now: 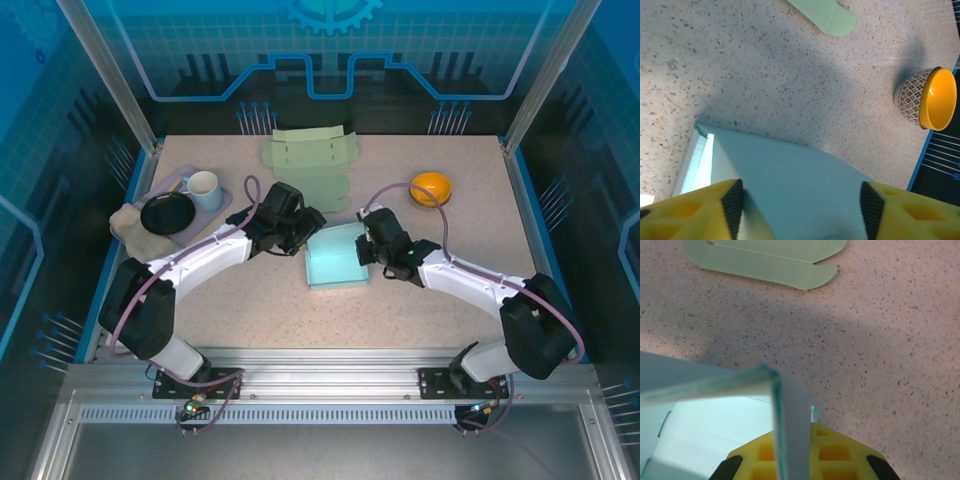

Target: Fold the paper box

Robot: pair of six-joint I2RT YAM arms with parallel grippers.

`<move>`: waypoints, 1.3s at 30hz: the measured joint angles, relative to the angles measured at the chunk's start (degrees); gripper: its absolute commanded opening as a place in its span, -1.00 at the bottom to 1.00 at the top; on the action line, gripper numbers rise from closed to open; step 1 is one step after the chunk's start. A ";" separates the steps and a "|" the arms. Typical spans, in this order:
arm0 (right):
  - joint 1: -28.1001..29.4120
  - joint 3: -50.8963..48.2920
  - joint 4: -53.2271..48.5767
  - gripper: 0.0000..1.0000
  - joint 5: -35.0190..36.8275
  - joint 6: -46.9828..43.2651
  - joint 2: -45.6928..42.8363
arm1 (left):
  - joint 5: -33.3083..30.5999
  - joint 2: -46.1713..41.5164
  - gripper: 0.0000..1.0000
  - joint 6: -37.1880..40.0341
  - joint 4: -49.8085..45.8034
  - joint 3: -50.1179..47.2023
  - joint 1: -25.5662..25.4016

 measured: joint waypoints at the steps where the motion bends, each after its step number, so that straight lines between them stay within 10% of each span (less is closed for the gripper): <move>1: 0.66 -0.33 0.04 -1.00 0.79 1.07 -0.33 | -0.42 -0.68 0.10 -0.28 0.81 -1.14 -0.22; 39: 9.49 3.23 -11.37 -0.75 4.68 45.53 -0.31 | -7.41 -11.17 -0.01 0.55 6.82 -14.14 -4.31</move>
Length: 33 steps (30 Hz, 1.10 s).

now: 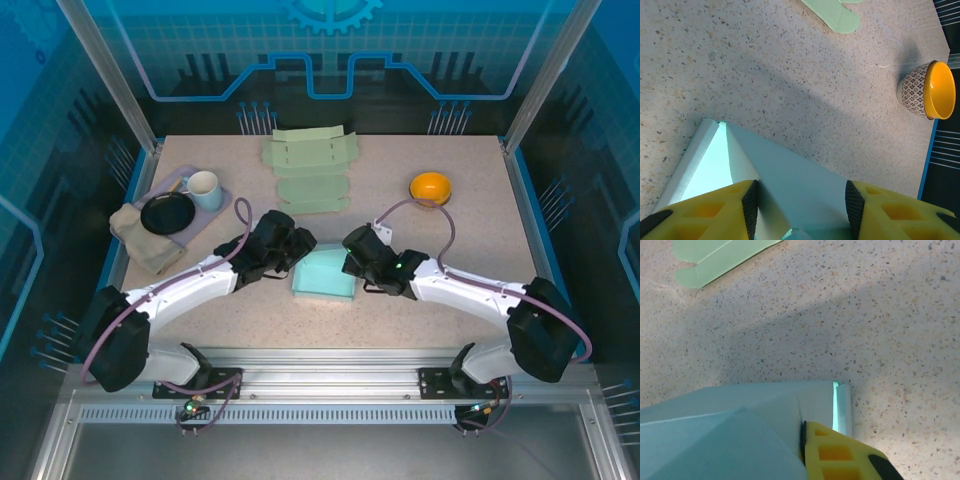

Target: Fold the paper box

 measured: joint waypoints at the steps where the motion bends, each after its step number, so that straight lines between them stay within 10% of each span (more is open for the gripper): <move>1: 0.20 1.07 -1.36 -0.69 0.22 1.40 0.74 | -0.02 -0.15 -0.01 0.02 -0.09 -0.15 0.00; 17: 7.02 1.31 -9.64 -0.25 5.81 6.86 4.24 | -0.46 -0.83 0.01 1.92 -5.18 -4.35 -0.39; 33: 5.27 1.46 -14.14 0.50 4.66 -21.57 -9.35 | -0.52 0.24 0.17 4.59 -9.79 -4.61 -0.85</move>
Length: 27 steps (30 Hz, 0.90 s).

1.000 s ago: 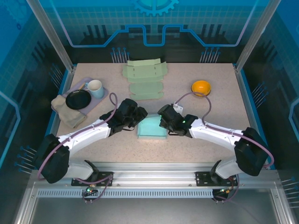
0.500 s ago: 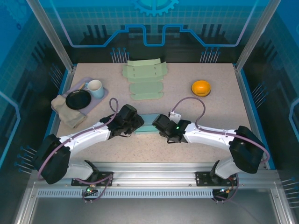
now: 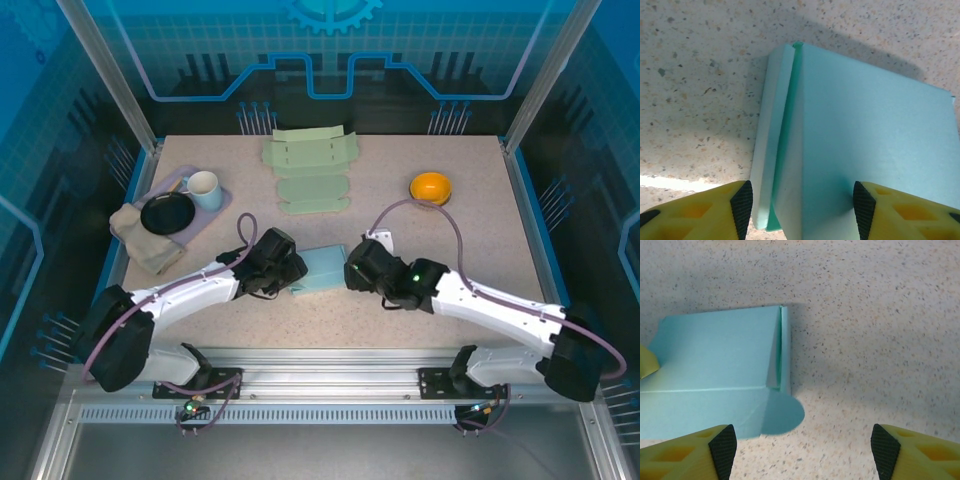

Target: Fold the paper box

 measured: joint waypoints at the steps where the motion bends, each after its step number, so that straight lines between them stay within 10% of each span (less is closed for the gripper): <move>1: -1.27 1.29 0.48 0.50 -1.18 -1.99 2.10 | 0.00 0.13 0.18 0.15 -0.33 0.00 0.00; 13: -4.50 10.19 5.09 0.51 -6.73 -11.47 23.45 | -0.68 2.99 0.32 1.68 -1.79 0.76 0.00; 27: -11.08 2.67 12.98 0.50 -8.92 -8.44 22.27 | -0.33 12.50 0.70 4.68 -2.05 7.91 1.01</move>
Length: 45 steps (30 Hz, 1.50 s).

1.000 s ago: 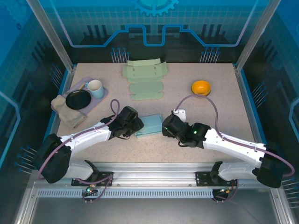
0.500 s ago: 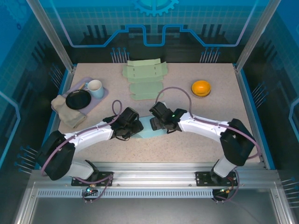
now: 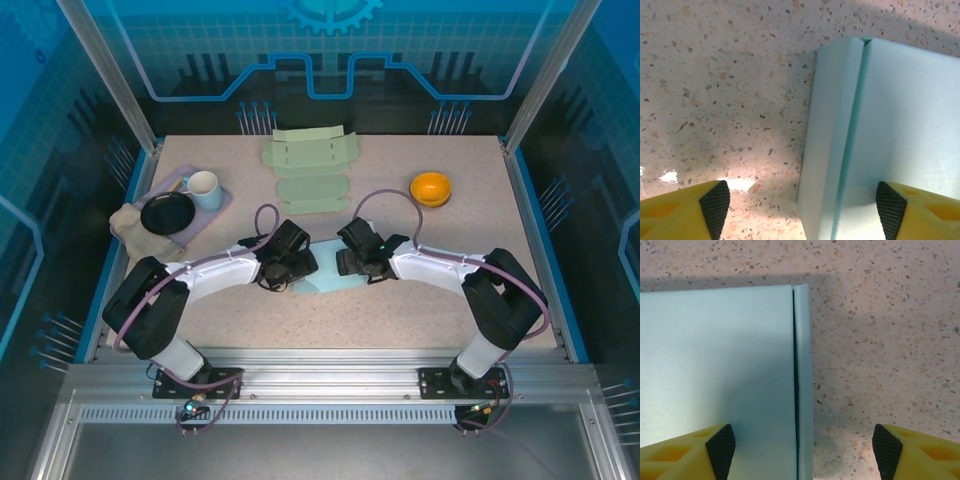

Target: Fold the paper box

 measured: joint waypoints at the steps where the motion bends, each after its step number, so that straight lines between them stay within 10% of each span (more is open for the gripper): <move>1: 0.00 -0.44 0.31 0.49 -0.20 0.22 -0.28 | 0.20 0.02 0.74 -0.22 -0.04 0.17 0.26; 6: 0.00 -1.86 1.75 0.48 -1.07 1.14 -1.05 | 0.87 -0.02 0.97 -1.99 -1.73 3.08 0.85; 45: -0.07 -5.60 6.47 0.47 -4.55 3.67 -2.69 | 9.14 12.31 0.97 -21.86 -17.05 17.40 -0.98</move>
